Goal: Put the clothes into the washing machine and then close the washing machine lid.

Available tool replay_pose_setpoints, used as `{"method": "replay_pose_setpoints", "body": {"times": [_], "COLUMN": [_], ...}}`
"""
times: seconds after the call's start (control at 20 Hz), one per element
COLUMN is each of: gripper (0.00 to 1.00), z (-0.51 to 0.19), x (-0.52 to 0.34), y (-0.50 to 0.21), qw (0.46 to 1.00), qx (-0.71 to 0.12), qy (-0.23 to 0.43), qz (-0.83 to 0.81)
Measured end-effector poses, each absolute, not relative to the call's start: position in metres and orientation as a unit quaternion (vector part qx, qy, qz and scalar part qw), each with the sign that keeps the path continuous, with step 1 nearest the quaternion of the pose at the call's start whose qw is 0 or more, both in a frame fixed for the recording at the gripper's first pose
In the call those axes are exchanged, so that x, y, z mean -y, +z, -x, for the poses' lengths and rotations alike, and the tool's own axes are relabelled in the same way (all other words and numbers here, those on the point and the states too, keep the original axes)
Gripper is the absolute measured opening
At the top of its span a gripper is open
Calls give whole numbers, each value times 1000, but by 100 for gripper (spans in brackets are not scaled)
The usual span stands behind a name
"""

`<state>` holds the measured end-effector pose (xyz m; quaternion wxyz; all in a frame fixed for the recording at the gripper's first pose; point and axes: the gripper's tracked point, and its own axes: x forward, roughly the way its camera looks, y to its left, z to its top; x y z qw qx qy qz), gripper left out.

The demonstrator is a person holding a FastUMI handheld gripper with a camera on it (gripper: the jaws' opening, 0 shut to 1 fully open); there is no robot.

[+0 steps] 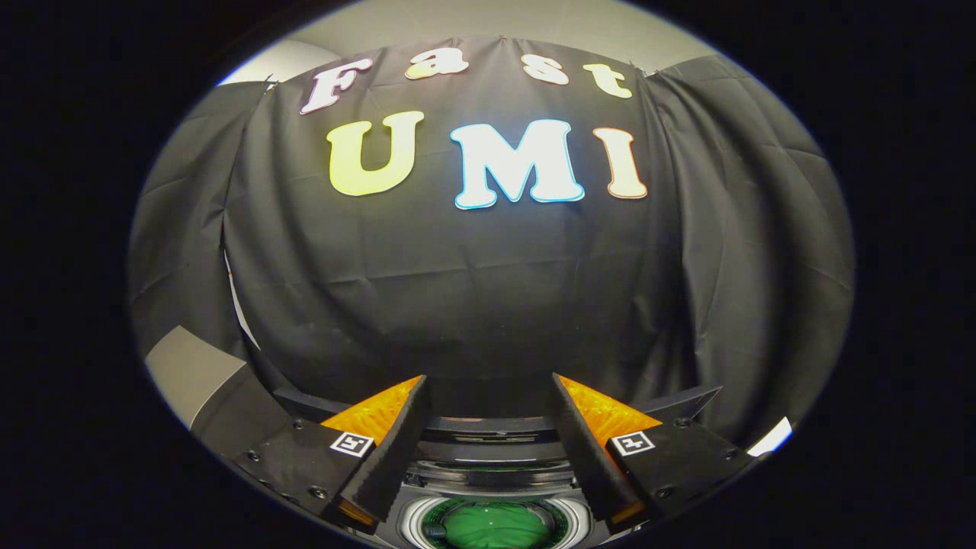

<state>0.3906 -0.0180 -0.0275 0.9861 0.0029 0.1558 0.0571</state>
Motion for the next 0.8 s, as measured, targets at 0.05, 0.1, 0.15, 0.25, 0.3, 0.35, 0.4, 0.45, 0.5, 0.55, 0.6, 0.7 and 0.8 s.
{"method": "replay_pose_setpoints", "body": {"times": [0.05,0.1,0.15,0.25,0.3,0.35,0.4,0.45,0.5,0.55,0.6,0.7,0.8], "gripper": [97,97,97,97,97,97,97,97,97,97,97,97,97], "z": [-386,-381,-376,-366,-361,-356,-351,-346,-341,-337,-333,-325,-318], "x": [19,19,19,19,20,20,20,20,20,21,21,22,21], "y": [-27,-27,-29,-29,-30,-31,-32,-34,-34,-35,-36,-38,-41], "qw": [986,986,986,987,987,987,986,986,986,986,987,987,987], "qx": [-156,-155,-154,-153,-153,-153,-155,-156,-156,-155,-153,-152,-153], "qy": [57,57,57,58,57,56,55,55,55,55,55,54,53], "qz": [-4,-3,-2,-1,-2,-3,-3,-2,-2,-2,-2,-3,-4]}}
